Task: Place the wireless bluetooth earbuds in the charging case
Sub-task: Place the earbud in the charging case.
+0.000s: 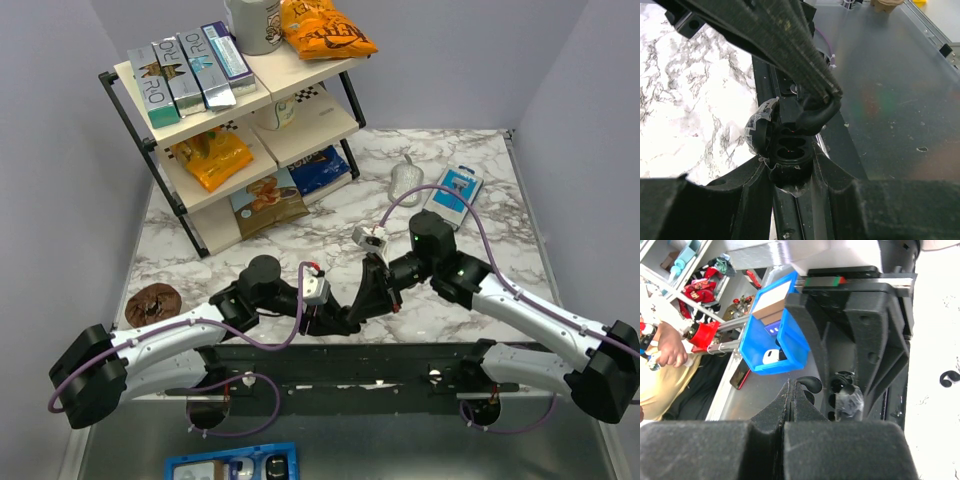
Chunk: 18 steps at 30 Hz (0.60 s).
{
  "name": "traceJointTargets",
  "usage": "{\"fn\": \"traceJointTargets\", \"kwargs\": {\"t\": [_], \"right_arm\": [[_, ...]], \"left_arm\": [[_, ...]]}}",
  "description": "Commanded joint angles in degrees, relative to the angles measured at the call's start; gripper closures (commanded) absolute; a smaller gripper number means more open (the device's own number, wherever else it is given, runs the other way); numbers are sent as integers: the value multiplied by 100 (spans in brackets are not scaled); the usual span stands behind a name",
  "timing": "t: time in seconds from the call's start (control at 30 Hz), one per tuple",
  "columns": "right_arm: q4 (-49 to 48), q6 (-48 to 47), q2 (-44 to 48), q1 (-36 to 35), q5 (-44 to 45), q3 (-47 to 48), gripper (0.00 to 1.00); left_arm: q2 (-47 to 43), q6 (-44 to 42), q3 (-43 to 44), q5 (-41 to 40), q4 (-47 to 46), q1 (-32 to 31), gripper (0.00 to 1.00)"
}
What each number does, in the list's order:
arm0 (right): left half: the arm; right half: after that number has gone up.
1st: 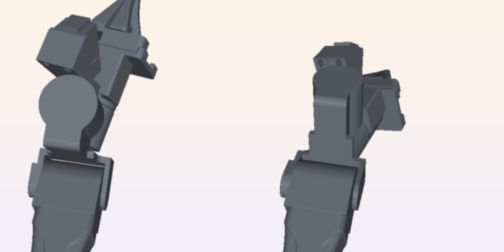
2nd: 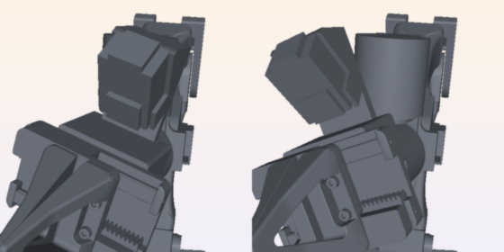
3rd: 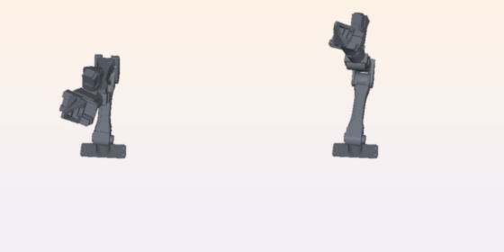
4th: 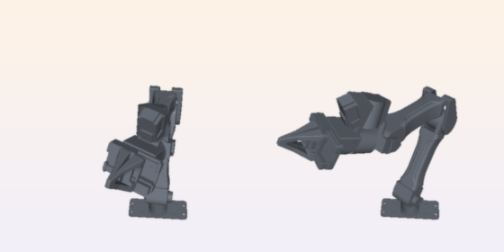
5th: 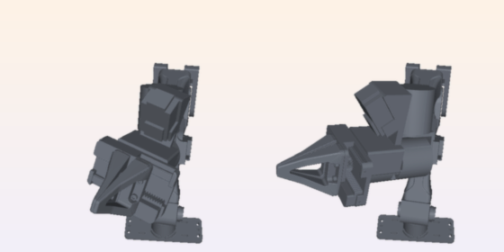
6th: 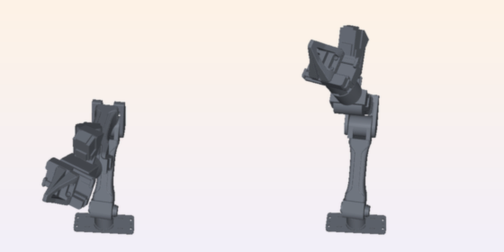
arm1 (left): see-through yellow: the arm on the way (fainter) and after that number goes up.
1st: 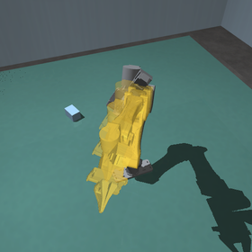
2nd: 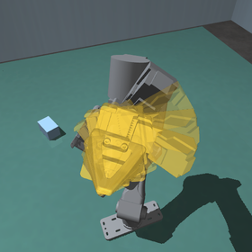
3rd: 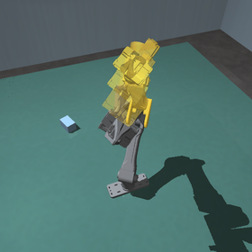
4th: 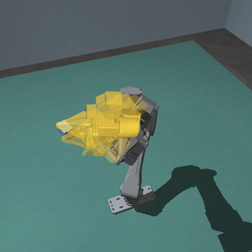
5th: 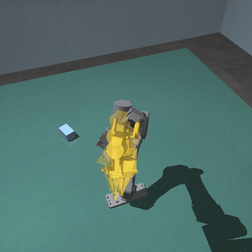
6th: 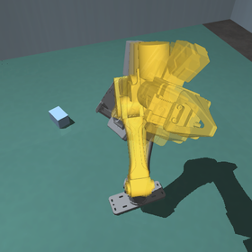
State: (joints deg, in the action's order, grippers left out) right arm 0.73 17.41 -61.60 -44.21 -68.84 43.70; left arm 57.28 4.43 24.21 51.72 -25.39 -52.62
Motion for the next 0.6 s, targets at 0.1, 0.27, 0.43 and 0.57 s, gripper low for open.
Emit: {"fn": "traceJointTargets", "kwargs": {"t": [0.1, 0.27, 0.43, 0.57], "right_arm": [[164, -150, -124, -53, 116, 77, 99], [182, -185, -141, -62, 143, 51, 99], [182, -203, -150, -53, 204, 33, 99], [182, -203, -177, -62, 204, 24, 99]], "left_arm": [[-120, -91, 111, 198, -98, -55, 100], [-138, -74, 119, 198, -151, -82, 100], [-147, 41, 58, 180, -352, -117, 100], [-147, 313, -65, 180, -861, -126, 100]]}}
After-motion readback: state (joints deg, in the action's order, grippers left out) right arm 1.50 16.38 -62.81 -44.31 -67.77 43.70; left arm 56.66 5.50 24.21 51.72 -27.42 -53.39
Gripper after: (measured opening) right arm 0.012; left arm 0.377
